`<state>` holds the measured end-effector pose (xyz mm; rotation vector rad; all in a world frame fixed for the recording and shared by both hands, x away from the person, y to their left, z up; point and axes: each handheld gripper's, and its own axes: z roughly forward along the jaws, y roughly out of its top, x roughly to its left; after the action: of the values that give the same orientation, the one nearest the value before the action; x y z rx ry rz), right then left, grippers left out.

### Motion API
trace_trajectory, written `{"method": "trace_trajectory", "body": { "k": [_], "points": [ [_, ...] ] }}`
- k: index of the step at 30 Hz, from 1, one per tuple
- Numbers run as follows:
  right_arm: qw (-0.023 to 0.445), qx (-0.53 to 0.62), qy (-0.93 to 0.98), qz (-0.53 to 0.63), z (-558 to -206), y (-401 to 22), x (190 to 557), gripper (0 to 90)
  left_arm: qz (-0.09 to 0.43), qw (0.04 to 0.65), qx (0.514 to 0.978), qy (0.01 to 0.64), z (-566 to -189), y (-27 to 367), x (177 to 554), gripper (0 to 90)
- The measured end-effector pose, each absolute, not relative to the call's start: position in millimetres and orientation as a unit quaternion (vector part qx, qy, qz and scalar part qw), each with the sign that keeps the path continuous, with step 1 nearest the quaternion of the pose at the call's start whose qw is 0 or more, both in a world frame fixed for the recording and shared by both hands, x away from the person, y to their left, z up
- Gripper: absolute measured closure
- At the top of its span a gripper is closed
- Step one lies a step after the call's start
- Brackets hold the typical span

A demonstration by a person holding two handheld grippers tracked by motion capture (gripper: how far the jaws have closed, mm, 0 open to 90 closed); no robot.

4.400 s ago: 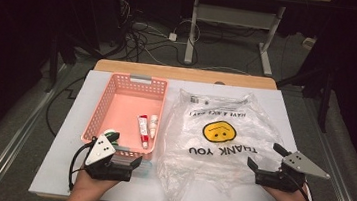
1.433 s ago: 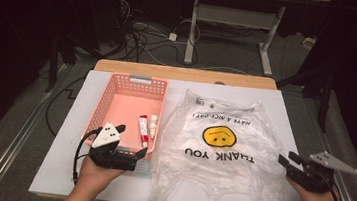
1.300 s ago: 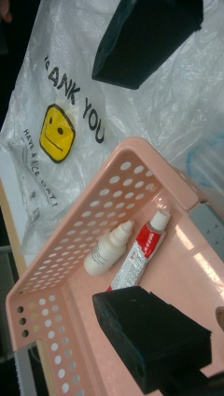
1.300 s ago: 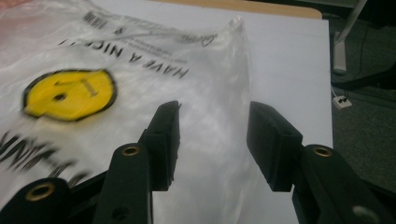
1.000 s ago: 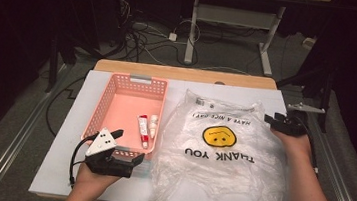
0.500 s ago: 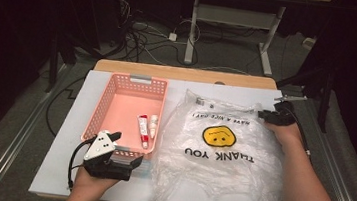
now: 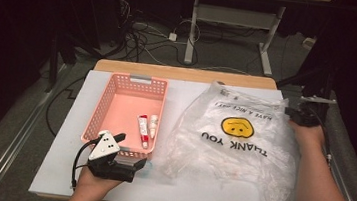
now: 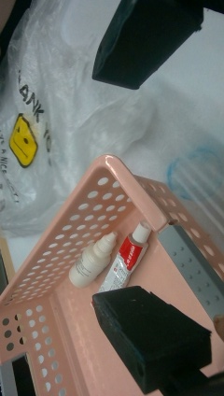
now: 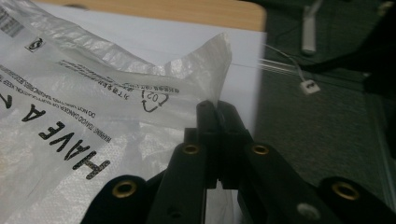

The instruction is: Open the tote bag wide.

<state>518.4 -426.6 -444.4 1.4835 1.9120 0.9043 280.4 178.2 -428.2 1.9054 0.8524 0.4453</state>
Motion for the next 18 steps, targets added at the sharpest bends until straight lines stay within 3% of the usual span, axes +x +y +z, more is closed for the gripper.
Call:
{"method": "trace_trajectory", "body": {
  "k": [6,10,18],
  "points": [
    [0.299,0.579,0.676,0.345,-437,-460,498,90.0,0.18,0.486,0.782,0.347,-428,177,282,0.0],
    [0.29,0.574,0.669,0.372,-434,-463,485,64.5,0.177,0.486,0.784,0.344,-428,175,282,0.0],
    [0.295,0.53,0.696,0.384,-420,-442,411,58.7,0.167,0.488,0.788,0.336,-429,170,280,0.0]
  ]
}}
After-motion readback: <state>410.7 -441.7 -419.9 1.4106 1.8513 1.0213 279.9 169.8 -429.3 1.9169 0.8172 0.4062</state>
